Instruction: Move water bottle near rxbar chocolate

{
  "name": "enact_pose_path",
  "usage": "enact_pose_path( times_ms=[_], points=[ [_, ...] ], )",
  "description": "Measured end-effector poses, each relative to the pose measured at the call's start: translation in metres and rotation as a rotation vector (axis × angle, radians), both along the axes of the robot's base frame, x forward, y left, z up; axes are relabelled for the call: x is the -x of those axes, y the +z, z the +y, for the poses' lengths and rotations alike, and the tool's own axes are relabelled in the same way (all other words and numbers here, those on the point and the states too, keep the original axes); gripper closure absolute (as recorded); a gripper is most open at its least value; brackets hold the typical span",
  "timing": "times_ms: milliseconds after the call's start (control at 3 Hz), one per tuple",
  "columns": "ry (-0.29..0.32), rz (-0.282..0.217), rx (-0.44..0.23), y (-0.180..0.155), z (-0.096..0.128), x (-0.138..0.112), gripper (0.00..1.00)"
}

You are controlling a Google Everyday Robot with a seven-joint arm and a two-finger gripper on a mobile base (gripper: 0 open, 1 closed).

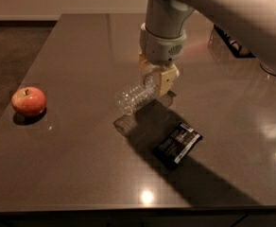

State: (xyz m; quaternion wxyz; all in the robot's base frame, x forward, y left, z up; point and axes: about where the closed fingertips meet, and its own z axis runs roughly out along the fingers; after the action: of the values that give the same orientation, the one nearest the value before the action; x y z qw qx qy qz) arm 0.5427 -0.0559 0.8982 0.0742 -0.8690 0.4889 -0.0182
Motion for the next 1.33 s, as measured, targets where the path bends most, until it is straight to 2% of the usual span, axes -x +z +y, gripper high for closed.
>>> enact_pose_path(
  times_ms=[333, 667, 1000, 1333],
  points=[
    [-0.002, 0.019, 0.053, -0.009, -0.023, 0.024, 0.84],
    [-0.012, 0.055, 0.088, -0.019, -0.039, 0.040, 0.61],
    [-0.021, 0.087, 0.104, -0.028, -0.049, 0.049, 0.37],
    [-0.028, 0.121, 0.082, -0.035, -0.055, 0.050, 0.14]
  ],
)
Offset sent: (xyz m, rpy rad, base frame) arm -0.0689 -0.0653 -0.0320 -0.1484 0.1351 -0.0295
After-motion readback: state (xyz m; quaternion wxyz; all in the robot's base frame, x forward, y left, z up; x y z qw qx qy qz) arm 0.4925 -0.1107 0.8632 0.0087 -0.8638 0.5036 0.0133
